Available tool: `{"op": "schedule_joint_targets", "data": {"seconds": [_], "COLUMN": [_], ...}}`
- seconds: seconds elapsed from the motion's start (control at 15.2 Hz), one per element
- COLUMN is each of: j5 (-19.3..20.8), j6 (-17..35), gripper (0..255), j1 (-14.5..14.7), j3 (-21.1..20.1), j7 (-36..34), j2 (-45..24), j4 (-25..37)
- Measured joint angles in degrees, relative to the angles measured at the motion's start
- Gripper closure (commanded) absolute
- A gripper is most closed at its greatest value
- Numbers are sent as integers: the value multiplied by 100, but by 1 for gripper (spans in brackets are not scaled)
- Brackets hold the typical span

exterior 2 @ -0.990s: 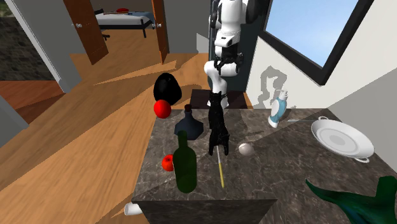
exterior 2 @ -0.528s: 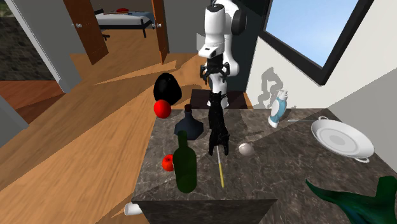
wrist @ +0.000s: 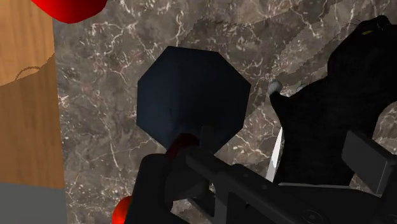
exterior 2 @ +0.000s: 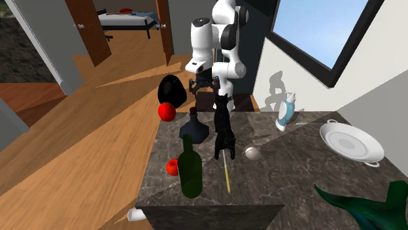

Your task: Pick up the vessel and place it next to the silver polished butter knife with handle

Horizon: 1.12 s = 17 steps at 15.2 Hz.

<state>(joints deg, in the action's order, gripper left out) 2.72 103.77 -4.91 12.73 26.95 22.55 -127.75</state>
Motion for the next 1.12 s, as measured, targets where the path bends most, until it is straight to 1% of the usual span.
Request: {"op": "schedule_joint_targets", "data": {"seconds": [0.33,0.4,0.86,1.12], "j5": [-57,-61,-90,-96], "j6": [460,524,1056,1122], "gripper": [0,0,0,0], "j1": [-92,-109,-113,-115], "j3": [375,415,452,460], "j7": [543,609,660,673], "j2": [-901,-973,-1140,-1168], "j4": [495,508,146,108]}}
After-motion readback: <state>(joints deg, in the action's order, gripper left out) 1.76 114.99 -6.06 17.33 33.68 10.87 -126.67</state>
